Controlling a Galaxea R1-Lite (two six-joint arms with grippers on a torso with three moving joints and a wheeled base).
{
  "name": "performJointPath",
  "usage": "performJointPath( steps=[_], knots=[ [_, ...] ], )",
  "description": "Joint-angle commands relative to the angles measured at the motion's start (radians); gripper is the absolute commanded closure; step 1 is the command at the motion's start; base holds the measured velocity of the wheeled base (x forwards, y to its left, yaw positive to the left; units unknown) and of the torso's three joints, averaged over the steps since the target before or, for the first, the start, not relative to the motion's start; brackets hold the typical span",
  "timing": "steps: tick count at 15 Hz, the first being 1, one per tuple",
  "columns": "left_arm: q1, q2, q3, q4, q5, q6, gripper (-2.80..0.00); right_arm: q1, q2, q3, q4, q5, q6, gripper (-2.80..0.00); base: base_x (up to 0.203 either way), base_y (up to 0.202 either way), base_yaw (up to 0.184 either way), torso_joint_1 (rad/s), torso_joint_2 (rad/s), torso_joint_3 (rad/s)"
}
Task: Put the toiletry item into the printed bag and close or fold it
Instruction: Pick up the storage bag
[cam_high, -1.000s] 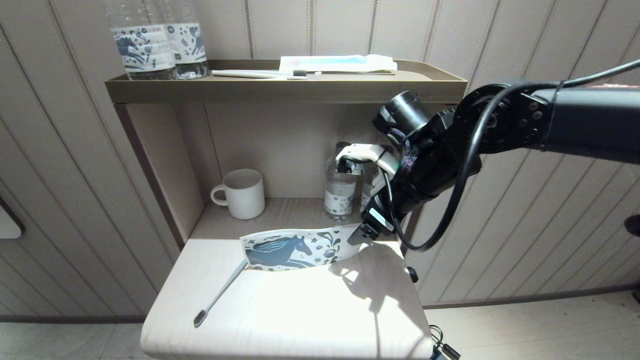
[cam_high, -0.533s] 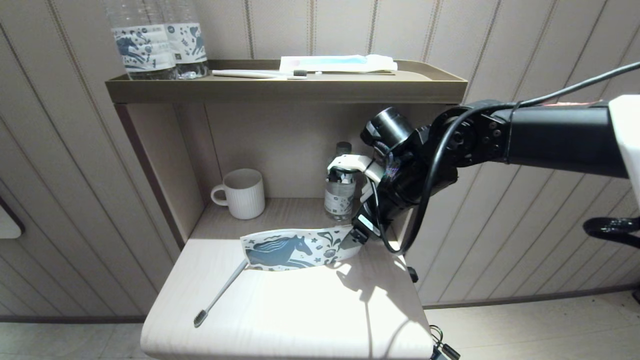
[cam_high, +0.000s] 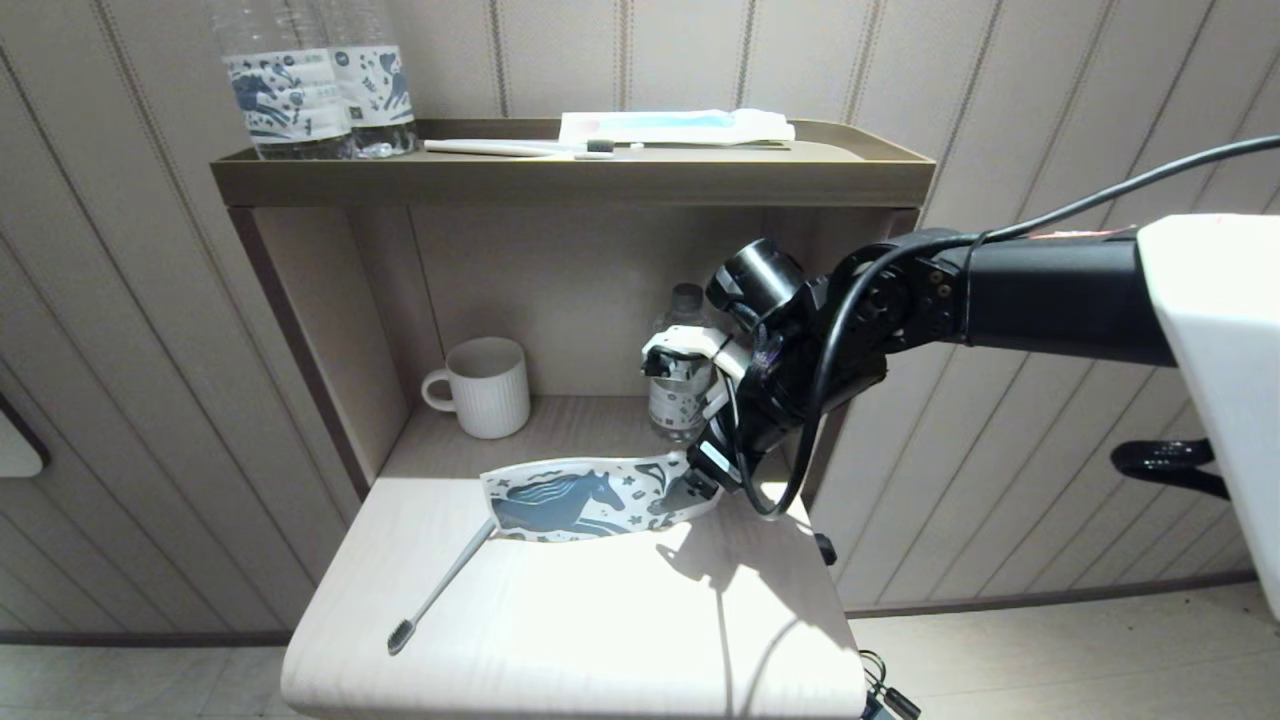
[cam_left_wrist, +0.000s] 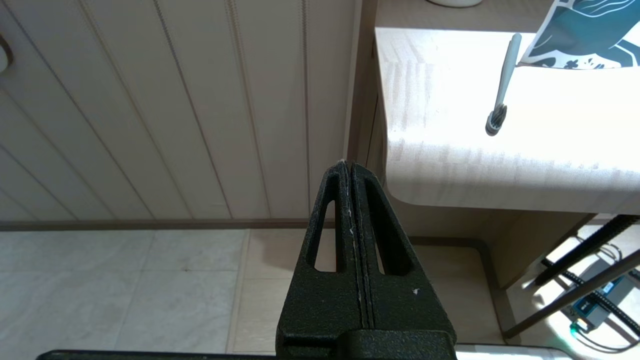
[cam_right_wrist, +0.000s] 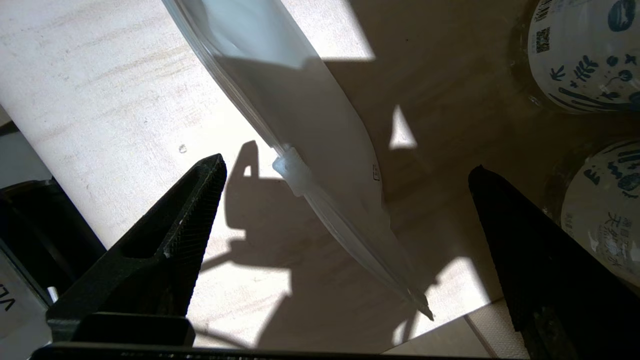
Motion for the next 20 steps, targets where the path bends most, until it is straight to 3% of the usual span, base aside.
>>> performJointPath(
  steps=[1,6,11,20],
  knots=[
    [0.0,0.004,0.0,0.001,0.0,0.0,0.0,-0.005,0.003,0.002,0.005,0.02,-0.001,-2.8,0.0,0.0,0.0,0.0,0.0,0.0],
    [0.0,0.004,0.0,0.001,0.0,0.0,0.0,-0.011,0.0,0.038,0.007,0.052,0.007,-2.8,0.0,0.0,0.0,0.0,0.0,0.0],
    [0.0,0.004,0.0,0.0,-0.001,0.0,0.0,-0.049,0.0,0.043,0.005,0.15,0.017,-2.8,0.0,0.0,0.0,0.0,0.0,0.0],
    [0.0,0.004,0.0,0.001,0.0,0.0,0.0,-0.052,-0.003,0.065,-0.025,0.154,-0.006,-2.8,0.0,0.0,0.0,0.0,0.0,0.0]
  ],
)
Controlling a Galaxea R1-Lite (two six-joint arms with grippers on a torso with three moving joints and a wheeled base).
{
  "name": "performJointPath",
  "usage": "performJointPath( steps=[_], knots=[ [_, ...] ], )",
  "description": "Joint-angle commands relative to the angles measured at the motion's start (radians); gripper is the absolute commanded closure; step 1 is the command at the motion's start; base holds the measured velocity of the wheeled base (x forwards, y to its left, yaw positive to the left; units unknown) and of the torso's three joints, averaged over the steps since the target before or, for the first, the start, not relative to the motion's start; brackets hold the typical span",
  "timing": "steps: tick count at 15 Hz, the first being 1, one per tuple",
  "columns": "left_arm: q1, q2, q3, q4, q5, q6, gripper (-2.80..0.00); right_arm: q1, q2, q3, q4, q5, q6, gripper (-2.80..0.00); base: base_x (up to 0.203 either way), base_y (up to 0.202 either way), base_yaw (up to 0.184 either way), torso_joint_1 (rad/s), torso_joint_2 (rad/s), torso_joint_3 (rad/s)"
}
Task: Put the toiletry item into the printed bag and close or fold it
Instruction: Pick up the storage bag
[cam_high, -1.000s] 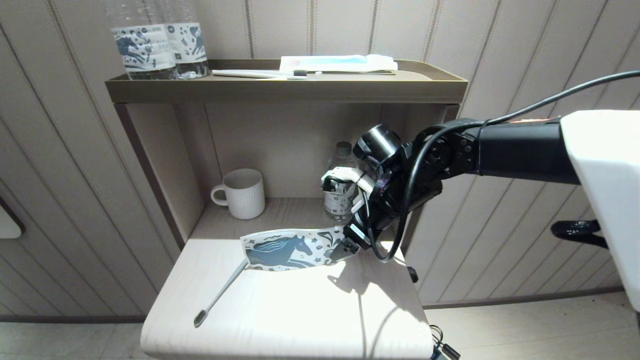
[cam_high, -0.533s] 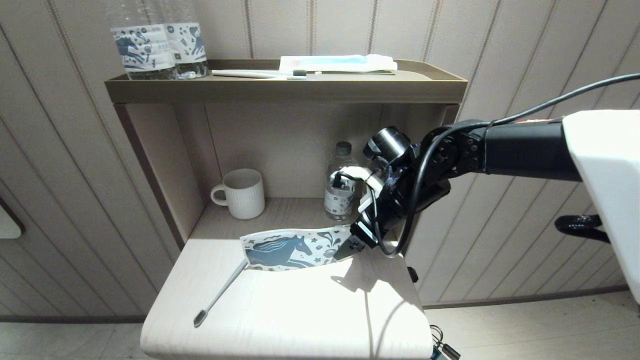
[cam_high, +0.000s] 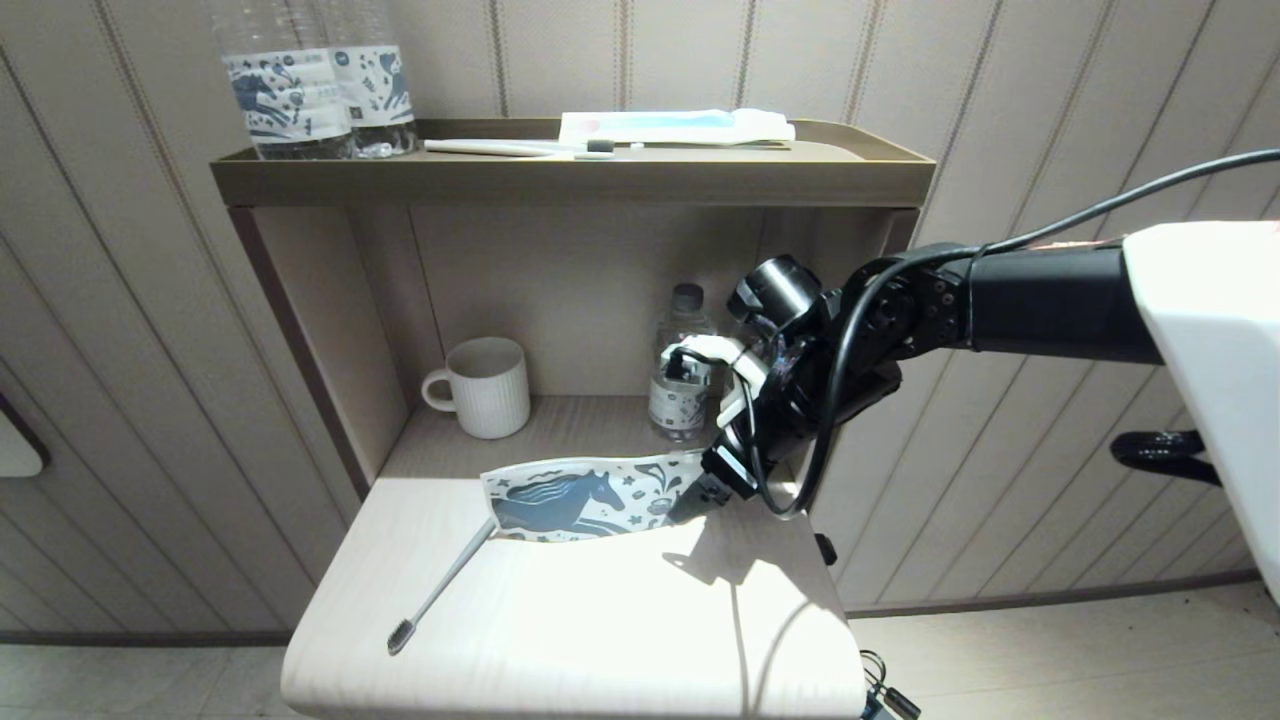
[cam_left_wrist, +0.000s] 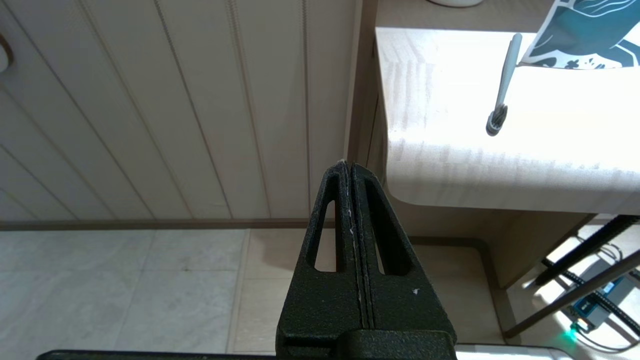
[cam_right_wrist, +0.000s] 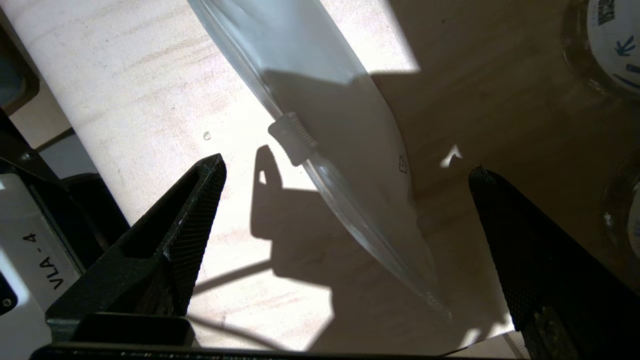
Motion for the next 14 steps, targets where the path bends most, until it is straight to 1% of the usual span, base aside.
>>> performJointPath(
  steps=[1,5,7,8,14],
  knots=[
    [0.001,0.002,0.0,0.001,0.0,0.0,0.0,-0.001,-0.009,0.013,-0.028,0.002,-0.007,-2.8,0.0,0.0,0.0,0.0,0.0,0.0],
    [0.001,-0.001,0.0,0.001,0.0,0.0,0.0,0.008,-0.027,0.057,-0.046,0.002,-0.019,-2.8,0.0,0.0,0.0,0.0,0.0,0.0],
    [0.001,-0.001,0.0,0.001,0.0,0.0,0.0,0.01,-0.026,0.076,-0.079,0.001,-0.018,-2.8,0.0,0.0,0.0,0.0,0.0,0.0],
    [0.001,-0.001,0.0,0.001,0.0,0.0,0.0,0.009,-0.027,0.086,-0.106,0.002,-0.017,0.0,0.0,0.0,0.0,0.0,0.0,0.0],
    [0.001,-0.001,0.0,0.001,0.0,0.0,0.0,0.002,-0.02,0.089,-0.12,0.003,-0.016,0.0,0.0,0.0,0.0,0.0,0.0,0.0]
  ],
)
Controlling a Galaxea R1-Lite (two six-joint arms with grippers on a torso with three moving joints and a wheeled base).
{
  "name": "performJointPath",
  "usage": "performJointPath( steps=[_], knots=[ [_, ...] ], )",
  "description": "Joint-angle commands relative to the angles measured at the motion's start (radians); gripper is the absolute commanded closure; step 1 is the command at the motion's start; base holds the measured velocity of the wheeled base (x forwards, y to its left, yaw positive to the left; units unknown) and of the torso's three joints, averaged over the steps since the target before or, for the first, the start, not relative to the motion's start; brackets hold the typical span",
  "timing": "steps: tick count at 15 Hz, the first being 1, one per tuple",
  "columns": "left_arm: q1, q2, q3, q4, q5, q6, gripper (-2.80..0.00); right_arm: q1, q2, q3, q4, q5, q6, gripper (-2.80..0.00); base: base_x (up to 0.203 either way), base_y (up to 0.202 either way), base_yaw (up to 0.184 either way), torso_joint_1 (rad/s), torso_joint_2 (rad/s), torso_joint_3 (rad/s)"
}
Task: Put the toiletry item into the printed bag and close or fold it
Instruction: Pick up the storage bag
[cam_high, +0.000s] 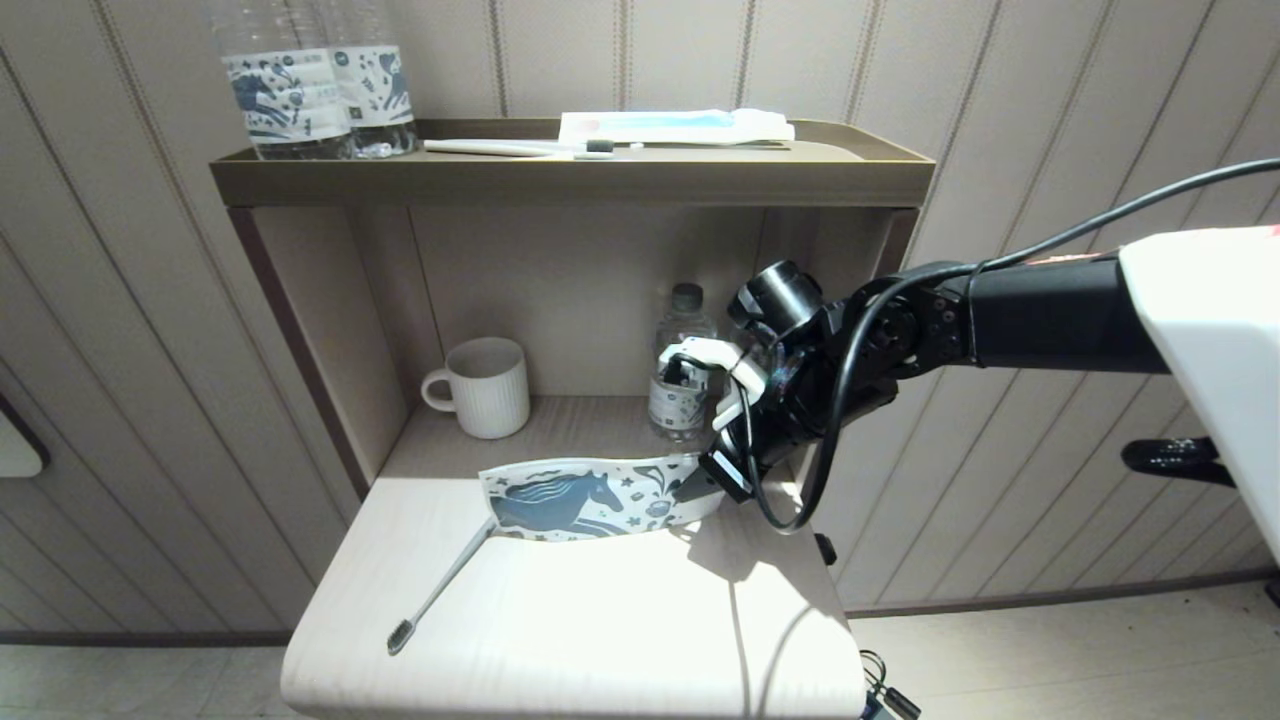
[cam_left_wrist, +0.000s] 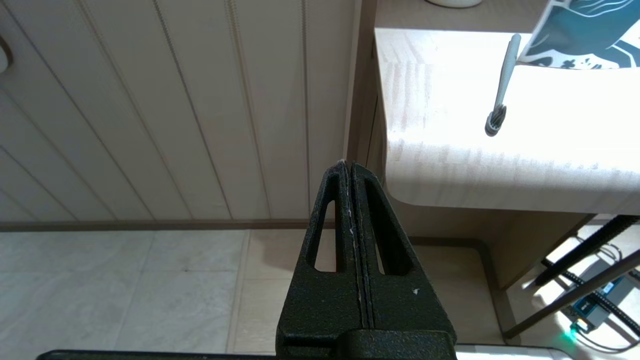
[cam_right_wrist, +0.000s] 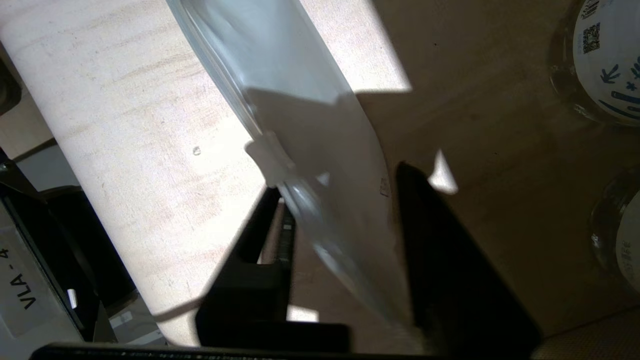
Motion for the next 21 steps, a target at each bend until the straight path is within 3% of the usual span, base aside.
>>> performJointPath(
  steps=[1,9,12,14,17,21],
  knots=[
    [0.0,0.001,0.0,0.002,0.0,0.0,0.0,-0.002,0.001,0.002,0.005,0.003,-0.002,0.0,0.0,0.0,0.0,0.0,0.0,0.0],
    [0.0,-0.003,0.002,-0.006,0.0,0.0,0.0,0.004,-0.119,0.085,0.002,0.018,0.008,0.0,0.0,0.0,0.0,0.0,0.0,0.0],
    [0.001,0.003,-0.004,-0.006,-0.005,0.053,0.0,0.01,-0.253,0.17,0.003,0.019,0.028,0.0,0.0,0.0,0.0,0.0,0.0,0.0],
    [0.002,0.047,-0.086,-0.008,-0.067,0.07,0.0,0.032,-0.35,0.239,0.004,0.016,0.038,0.0,0.0,0.0,0.0,0.0,0.0,0.0],
    [0.001,0.241,-0.27,-0.011,-0.152,0.035,0.0,0.097,-0.462,0.312,0.013,-0.011,0.06,0.0,0.0,0.0,0.0,0.0,0.0,0.0],
    [0.001,0.546,-0.552,-0.009,-0.265,0.006,0.0,0.232,-0.542,0.369,0.033,-0.17,0.095,0.0,0.0,0.0,0.0,0.0,0.0,0.0]
  ],
)
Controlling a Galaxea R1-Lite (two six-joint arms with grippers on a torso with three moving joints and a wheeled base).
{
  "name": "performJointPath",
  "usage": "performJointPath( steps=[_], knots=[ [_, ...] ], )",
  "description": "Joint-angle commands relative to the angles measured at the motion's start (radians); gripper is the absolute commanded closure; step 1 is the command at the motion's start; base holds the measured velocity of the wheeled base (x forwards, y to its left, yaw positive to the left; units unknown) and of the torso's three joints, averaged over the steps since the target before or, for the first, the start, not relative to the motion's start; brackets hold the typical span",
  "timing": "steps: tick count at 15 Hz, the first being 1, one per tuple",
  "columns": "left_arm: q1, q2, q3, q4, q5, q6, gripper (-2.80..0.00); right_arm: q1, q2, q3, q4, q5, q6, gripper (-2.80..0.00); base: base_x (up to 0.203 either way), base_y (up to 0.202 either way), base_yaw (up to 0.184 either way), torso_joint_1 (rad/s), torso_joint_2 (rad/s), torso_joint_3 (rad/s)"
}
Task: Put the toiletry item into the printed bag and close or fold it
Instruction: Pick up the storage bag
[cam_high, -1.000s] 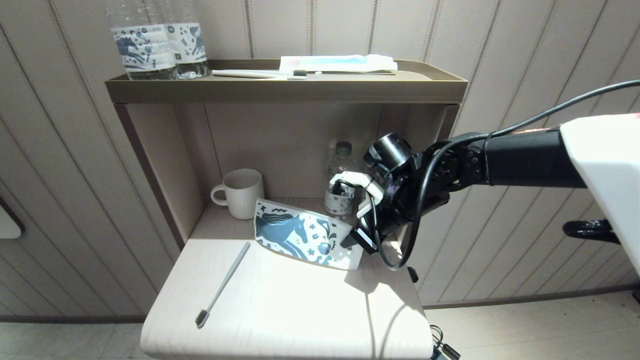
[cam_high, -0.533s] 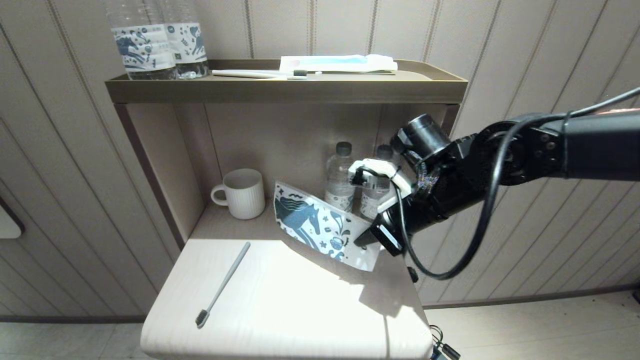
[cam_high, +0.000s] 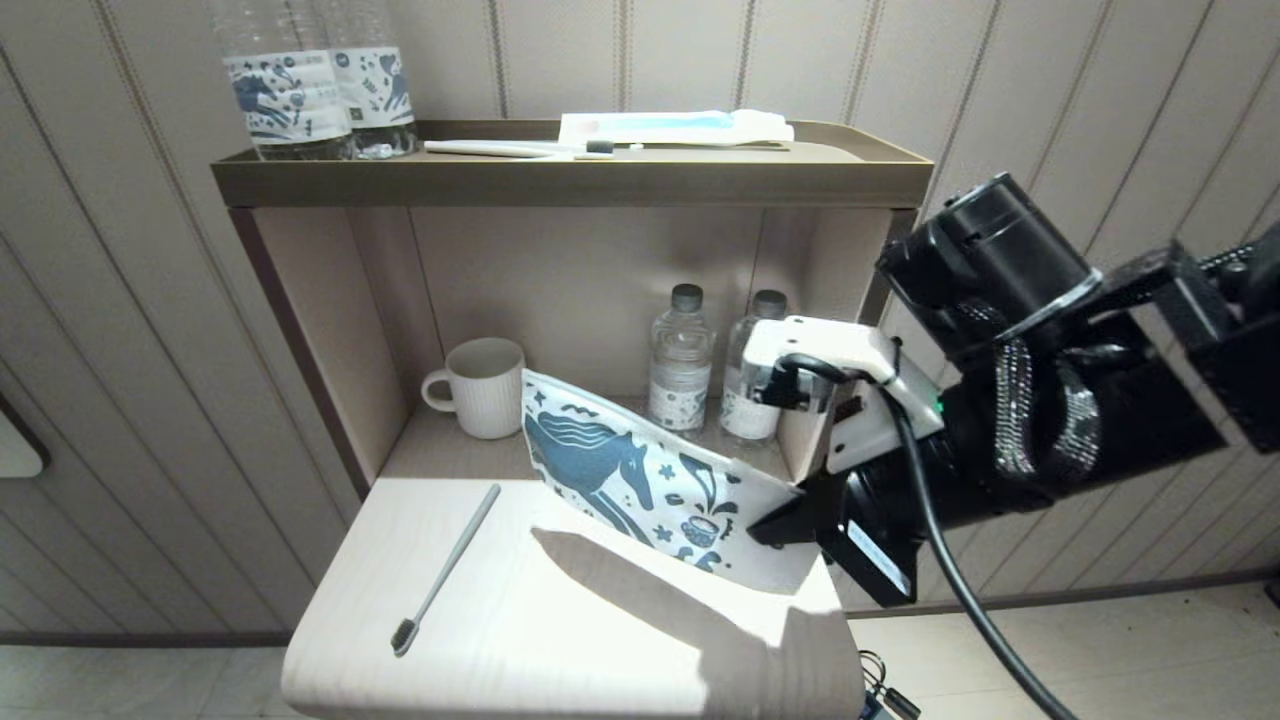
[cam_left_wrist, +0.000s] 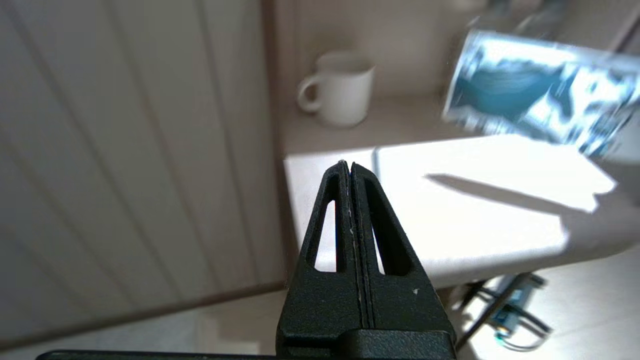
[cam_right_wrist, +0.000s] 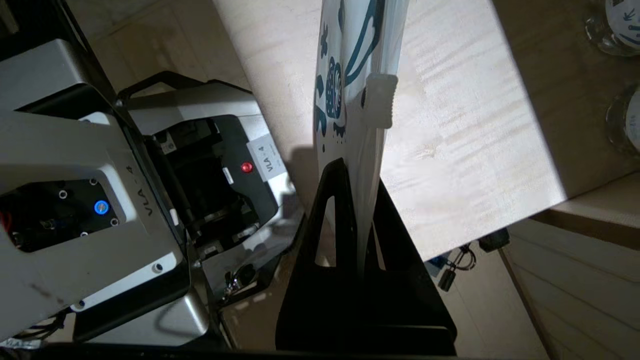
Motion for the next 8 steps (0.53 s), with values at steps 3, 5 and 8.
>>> performJointPath(
  steps=[3,5,8],
  knots=[
    [-0.004,0.365,-0.261,0.01,-0.203,-0.005,0.0,0.112,-0.075,0.001,0.082,-0.074,0.035,0.0,0.0,0.0,0.0,0.0,0.0,0.0],
    [-0.058,0.475,-0.413,0.08,-0.382,-0.004,0.0,0.127,-0.075,0.008,0.092,-0.121,0.033,0.0,0.0,0.0,0.0,0.0,0.0,0.0],
    [-0.257,0.638,-0.517,0.181,-0.462,0.054,0.0,0.127,-0.062,-0.006,0.092,-0.191,-0.014,0.0,0.0,0.0,0.0,0.0,0.0,0.0]
  ],
)
